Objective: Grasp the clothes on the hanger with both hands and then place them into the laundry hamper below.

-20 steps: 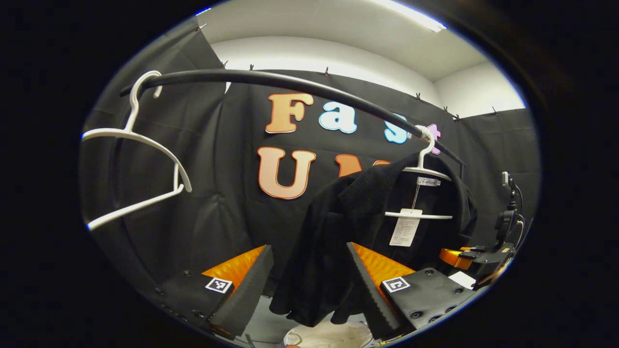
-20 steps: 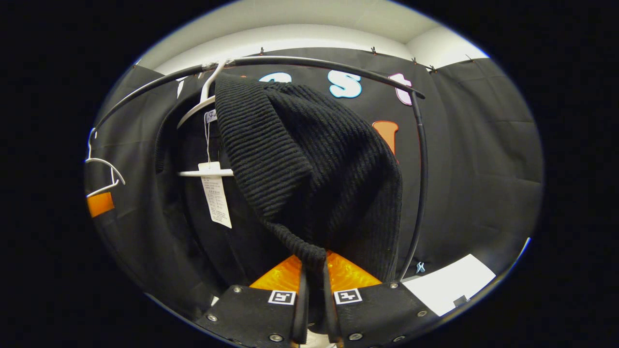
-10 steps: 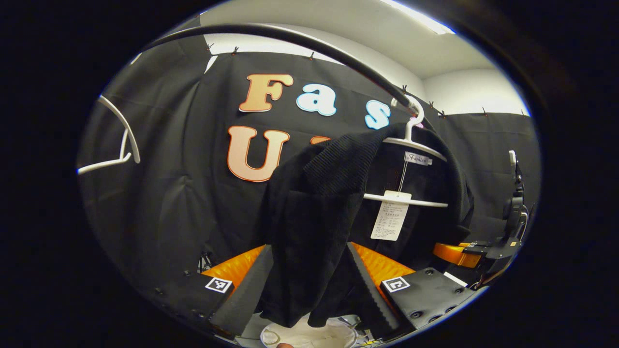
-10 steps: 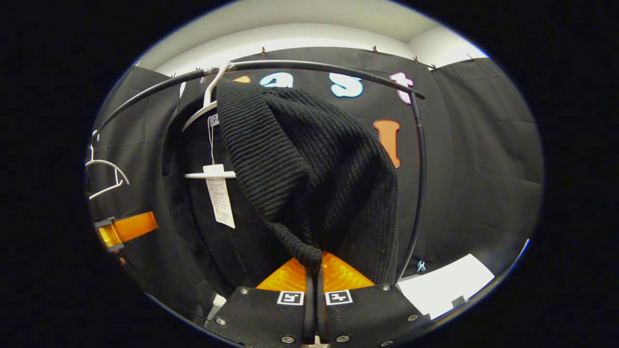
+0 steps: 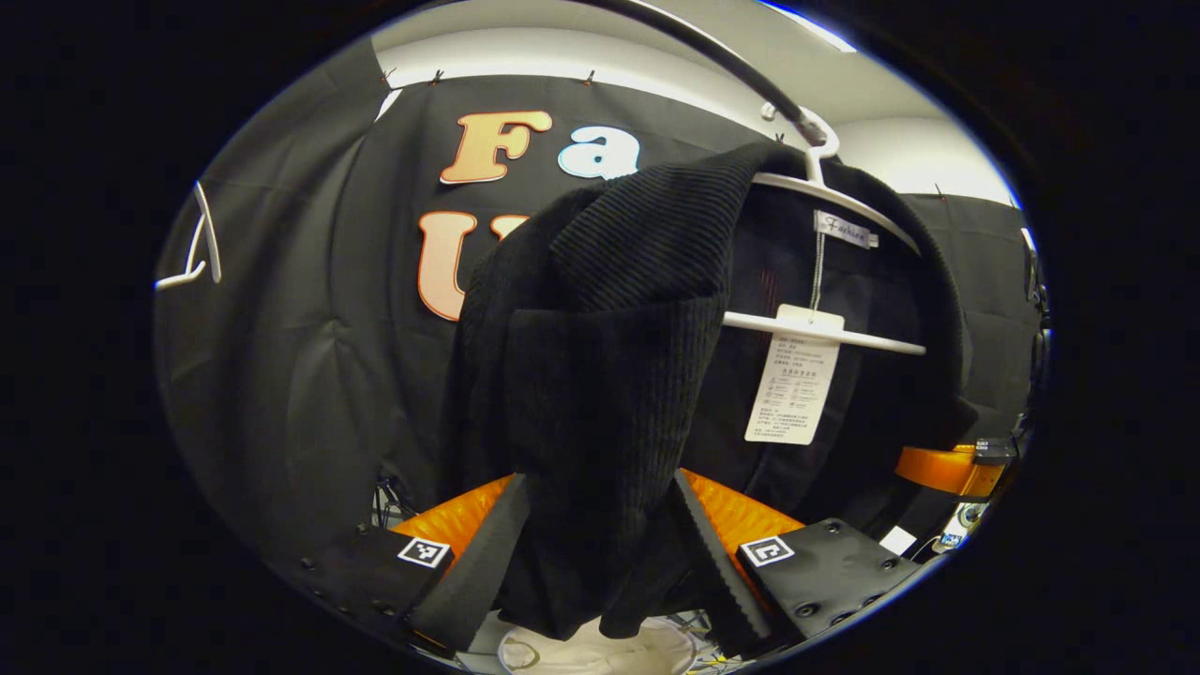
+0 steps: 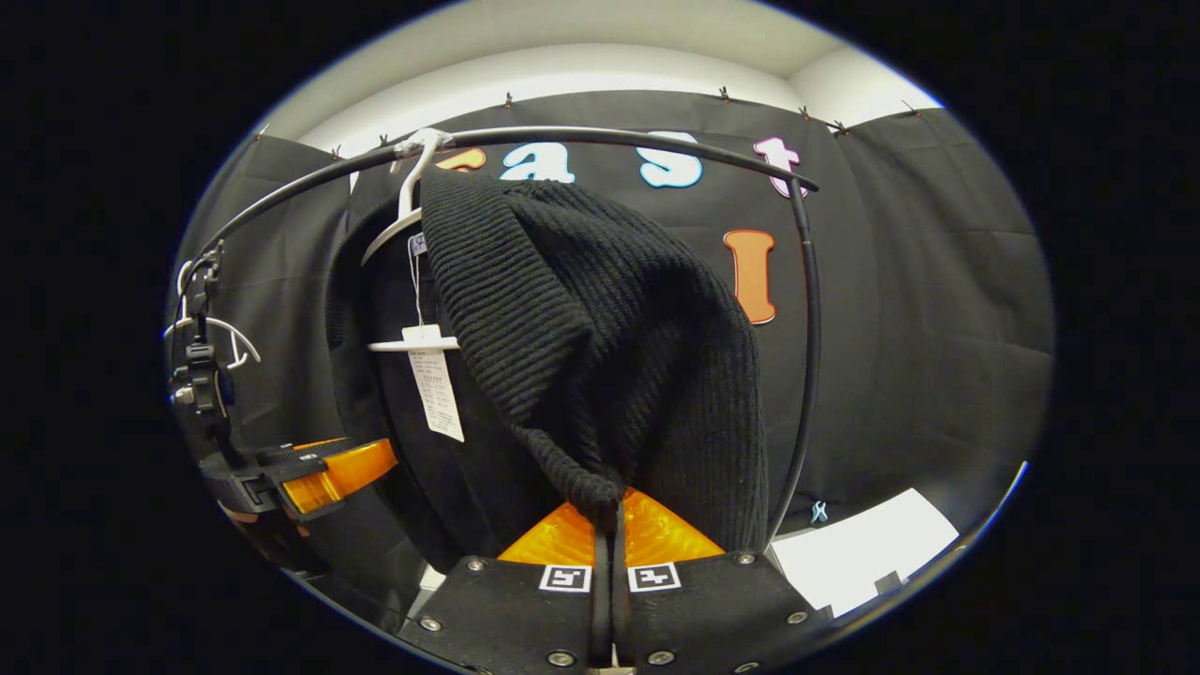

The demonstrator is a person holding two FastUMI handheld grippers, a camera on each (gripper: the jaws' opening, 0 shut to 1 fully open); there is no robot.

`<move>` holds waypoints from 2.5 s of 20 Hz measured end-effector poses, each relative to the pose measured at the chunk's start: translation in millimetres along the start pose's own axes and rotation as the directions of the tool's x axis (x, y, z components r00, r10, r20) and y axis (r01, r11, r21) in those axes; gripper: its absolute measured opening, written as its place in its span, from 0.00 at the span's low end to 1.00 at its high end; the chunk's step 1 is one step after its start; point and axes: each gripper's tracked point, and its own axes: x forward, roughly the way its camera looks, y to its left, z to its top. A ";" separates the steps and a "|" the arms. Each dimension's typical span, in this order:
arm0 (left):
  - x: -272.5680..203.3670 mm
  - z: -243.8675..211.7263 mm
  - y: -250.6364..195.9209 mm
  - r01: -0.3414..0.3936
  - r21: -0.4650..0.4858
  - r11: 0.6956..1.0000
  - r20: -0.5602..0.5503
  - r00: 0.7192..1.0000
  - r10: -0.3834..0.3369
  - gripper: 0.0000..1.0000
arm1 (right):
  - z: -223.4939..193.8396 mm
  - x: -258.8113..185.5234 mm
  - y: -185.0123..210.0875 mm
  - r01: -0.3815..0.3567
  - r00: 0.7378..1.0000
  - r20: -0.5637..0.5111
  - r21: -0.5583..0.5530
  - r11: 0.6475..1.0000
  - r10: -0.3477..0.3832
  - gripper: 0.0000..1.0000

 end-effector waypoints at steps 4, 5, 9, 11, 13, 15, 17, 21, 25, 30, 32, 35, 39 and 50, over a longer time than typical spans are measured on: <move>5.2 3.5 3.6 -0.004 0.002 1.000 0.012 1.000 0.004 0.84 | 4.7 -7.8 -6.0 0.006 1.000 0.009 0.002 1.000 -0.006 0.00; 3.9 4.5 3.1 0.000 0.016 1.000 0.012 1.000 0.000 0.80 | 6.7 -11.9 -7.0 0.006 1.000 0.013 0.007 1.000 -0.007 0.00; 2.7 10.4 7.5 -0.015 0.042 0.999 0.026 1.000 0.014 0.45 | 22.7 -26.2 -15.3 0.012 0.999 0.044 0.010 1.000 -0.012 0.00; 0.6 11.6 4.8 0.000 0.053 0.999 0.020 1.000 -0.001 0.34 | 31.2 -33.9 -20.8 0.016 0.998 0.056 0.010 1.000 -0.016 0.00; -1.3 12.0 6.4 0.015 0.064 0.998 -0.003 1.000 -0.015 0.24 | 40.7 -41.9 -26.2 0.020 0.997 0.077 0.007 1.000 -0.021 0.00; -2.6 18.5 18.2 -0.047 0.108 0.993 0.029 0.999 0.044 0.06 | 51.9 -47.3 -32.1 0.025 0.995 0.100 0.007 1.000 -0.025 0.00; -7.1 26.9 20.8 -0.049 0.130 0.990 0.036 0.998 0.045 0.08 | 63.4 -53.8 -37.0 0.026 0.992 0.120 0.013 1.000 -0.028 0.00; -12.7 42.8 40.8 -0.095 0.117 0.989 0.063 0.994 0.088 0.07 | 83.5 -62.9 -55.5 0.056 0.987 0.149 -0.008 0.998 -0.054 0.00; -23.0 70.6 69.4 -0.159 0.095 0.983 0.118 0.982 0.148 0.07 | 102.1 -69.3 -66.9 0.055 0.982 0.179 0.002 0.999 -0.054 0.00; -28.8 103.4 92.8 -0.218 0.083 0.972 0.171 0.964 0.202 0.04 | 124.3 -71.8 -76.7 0.055 0.977 0.207 -0.009 0.998 -0.052 0.00; -28.8 115.0 94.0 -0.239 0.092 0.967 0.191 0.957 0.219 0.05 | 136.4 -77.0 -84.5 0.058 0.973 0.224 -0.012 0.998 -0.054 0.00; -29.7 131.0 93.4 -0.268 0.103 0.958 0.229 0.944 0.239 0.07 | 155.1 -79.1 -95.3 0.064 0.967 0.250 -0.020 0.998 -0.057 0.00; -31.1 145.0 108.0 -0.286 0.110 0.952 0.249 0.935 0.252 0.07 | 168.7 -65.2 -110.9 0.060 0.964 0.261 -0.017 0.998 -0.054 0.00; -13.0 134.6 119.7 -0.300 0.106 0.948 0.214 0.938 0.273 0.07 | 107.1 25.6 -129.5 -0.086 0.991 0.110 0.117 0.989 0.073 0.00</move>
